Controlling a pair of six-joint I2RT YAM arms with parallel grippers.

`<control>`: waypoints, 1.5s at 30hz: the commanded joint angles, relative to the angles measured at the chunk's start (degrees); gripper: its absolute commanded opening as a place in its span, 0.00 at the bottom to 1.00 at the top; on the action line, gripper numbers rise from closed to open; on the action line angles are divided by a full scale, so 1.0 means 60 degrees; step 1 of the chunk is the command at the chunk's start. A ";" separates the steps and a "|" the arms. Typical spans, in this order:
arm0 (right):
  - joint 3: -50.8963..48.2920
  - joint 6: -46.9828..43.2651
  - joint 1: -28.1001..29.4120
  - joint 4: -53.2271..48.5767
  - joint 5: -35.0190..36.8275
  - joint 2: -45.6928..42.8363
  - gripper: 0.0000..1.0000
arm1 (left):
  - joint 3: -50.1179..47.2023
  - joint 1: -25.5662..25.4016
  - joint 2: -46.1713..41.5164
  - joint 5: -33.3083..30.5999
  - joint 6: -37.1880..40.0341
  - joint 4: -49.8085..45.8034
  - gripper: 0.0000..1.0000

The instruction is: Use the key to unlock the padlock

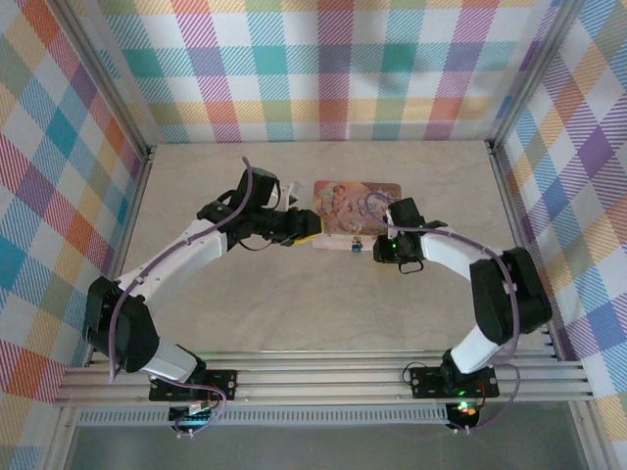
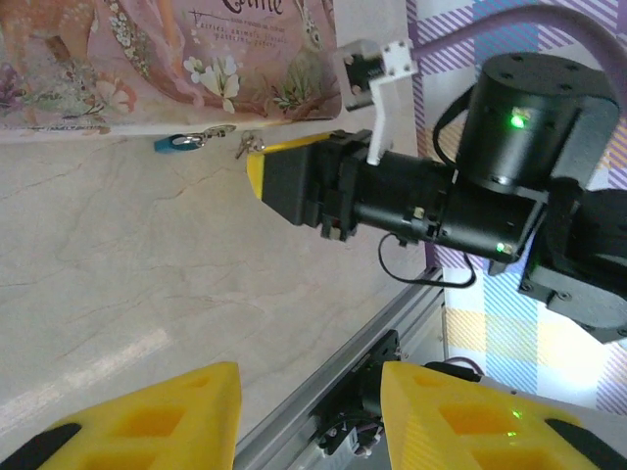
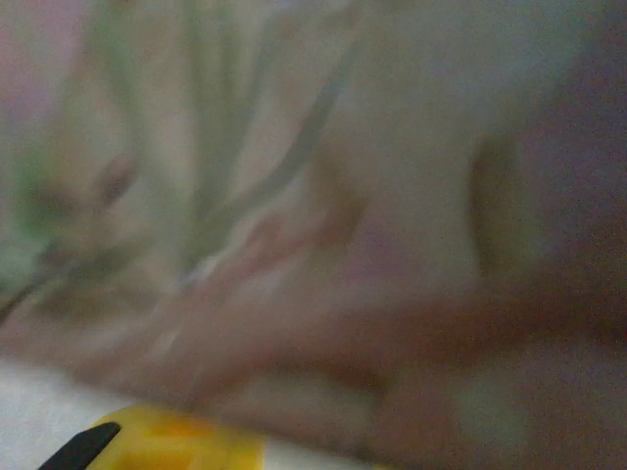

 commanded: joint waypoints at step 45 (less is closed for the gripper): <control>0.1081 0.0009 -0.0604 -0.1116 -0.0360 0.1321 0.13 | 0.0718 0.0257 0.0363 0.0249 0.0562 -0.0903 0.41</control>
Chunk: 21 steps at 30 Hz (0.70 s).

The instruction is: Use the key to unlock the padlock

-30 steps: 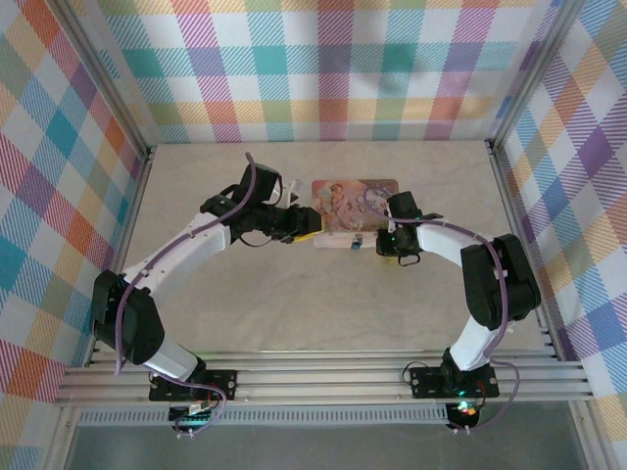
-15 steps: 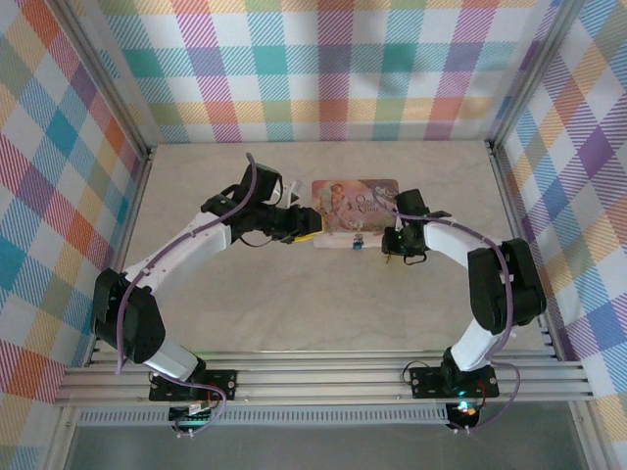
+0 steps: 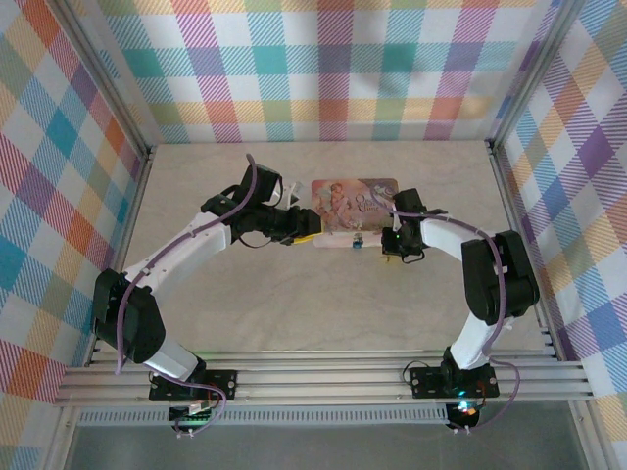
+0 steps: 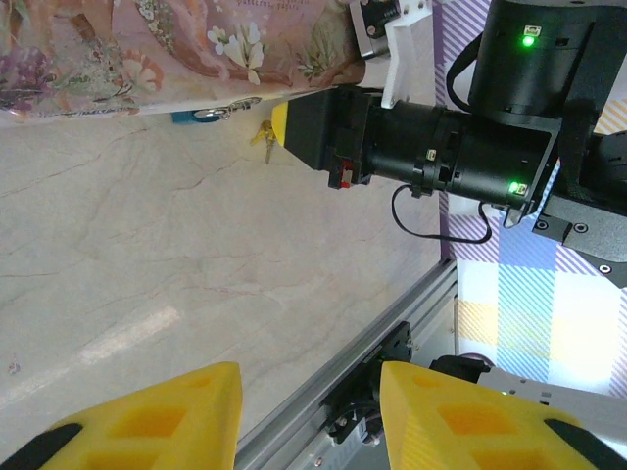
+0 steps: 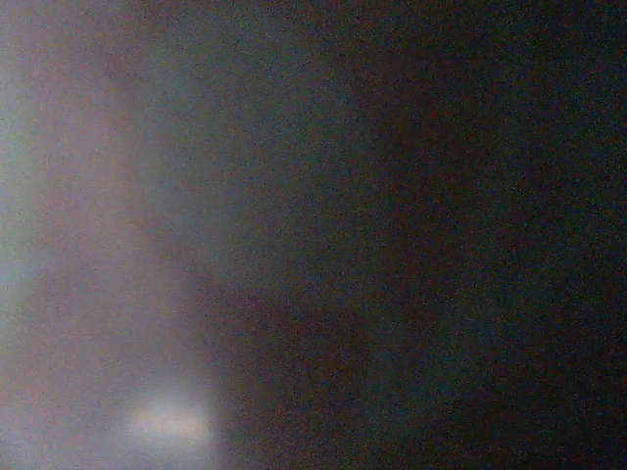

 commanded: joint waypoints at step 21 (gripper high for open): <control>-0.0286 -0.0218 -0.0025 -0.1198 -0.0329 0.0006 0.29 | -0.0002 0.0206 -0.0290 0.0246 0.0251 -0.0069 0.42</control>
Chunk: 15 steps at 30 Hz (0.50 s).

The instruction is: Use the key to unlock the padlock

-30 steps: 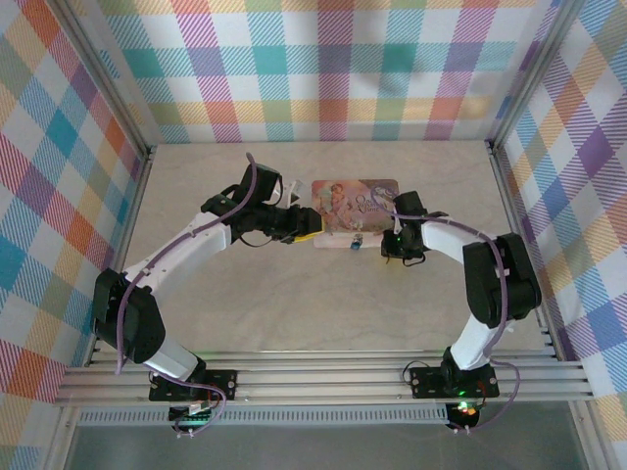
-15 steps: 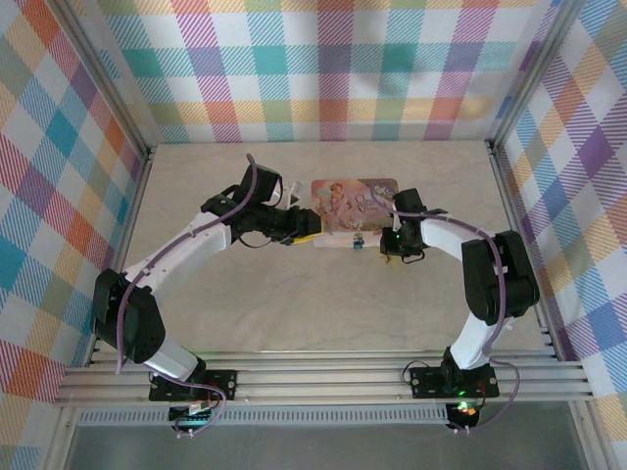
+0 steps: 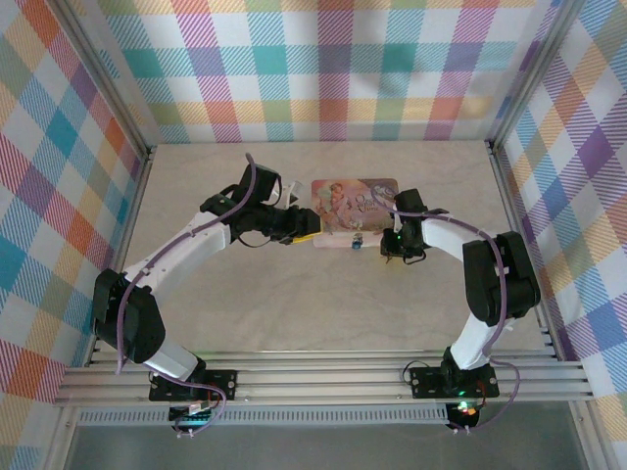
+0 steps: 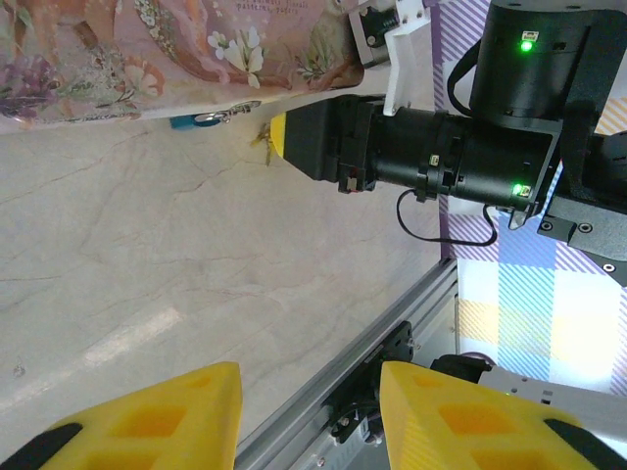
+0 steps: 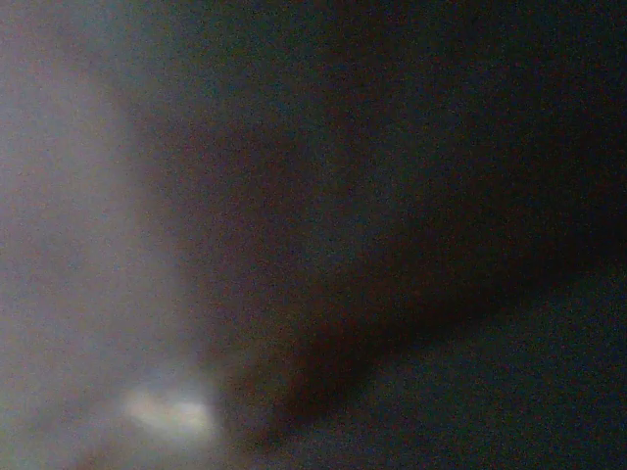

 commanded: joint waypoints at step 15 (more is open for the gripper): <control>-0.0645 0.0156 0.0097 -0.0842 -0.0346 -0.0366 0.00 | -0.0278 0.0214 -0.0713 0.0115 0.0177 -0.0222 0.42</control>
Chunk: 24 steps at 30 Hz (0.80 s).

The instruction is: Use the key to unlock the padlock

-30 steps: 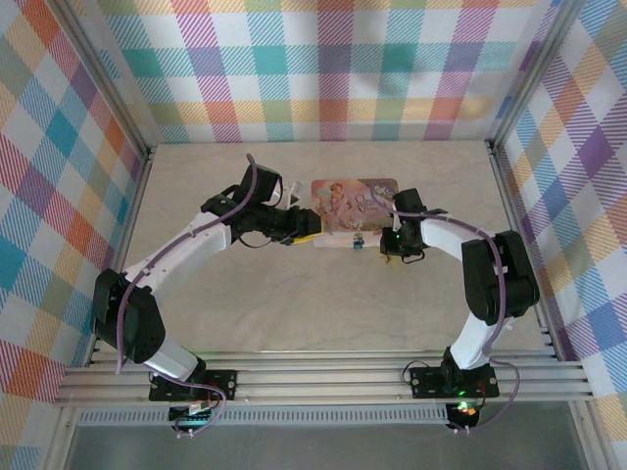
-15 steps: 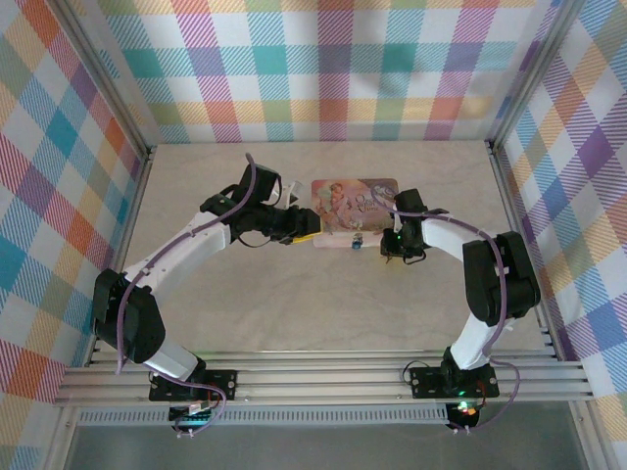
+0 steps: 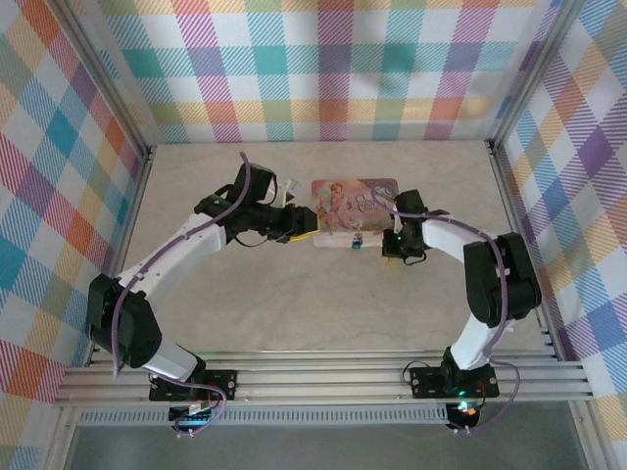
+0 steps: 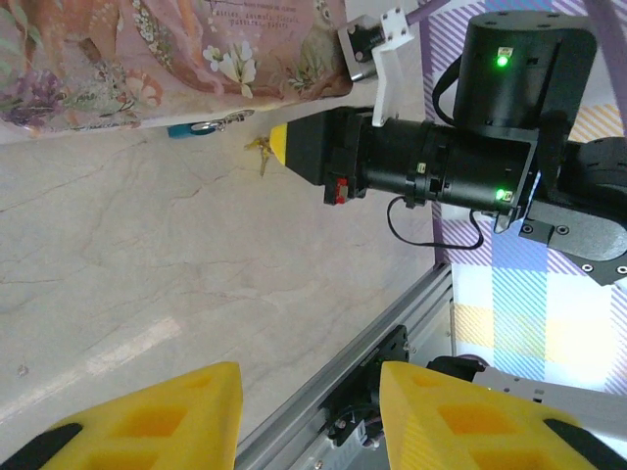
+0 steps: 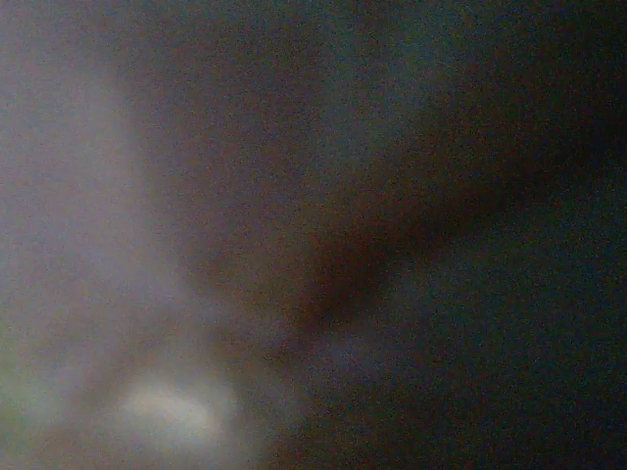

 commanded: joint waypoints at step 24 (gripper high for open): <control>0.1087 0.2552 0.1031 -0.1967 -0.1069 -0.4541 0.00 | -0.1451 0.0012 -0.1693 -0.2316 -0.4875 0.2693 0.39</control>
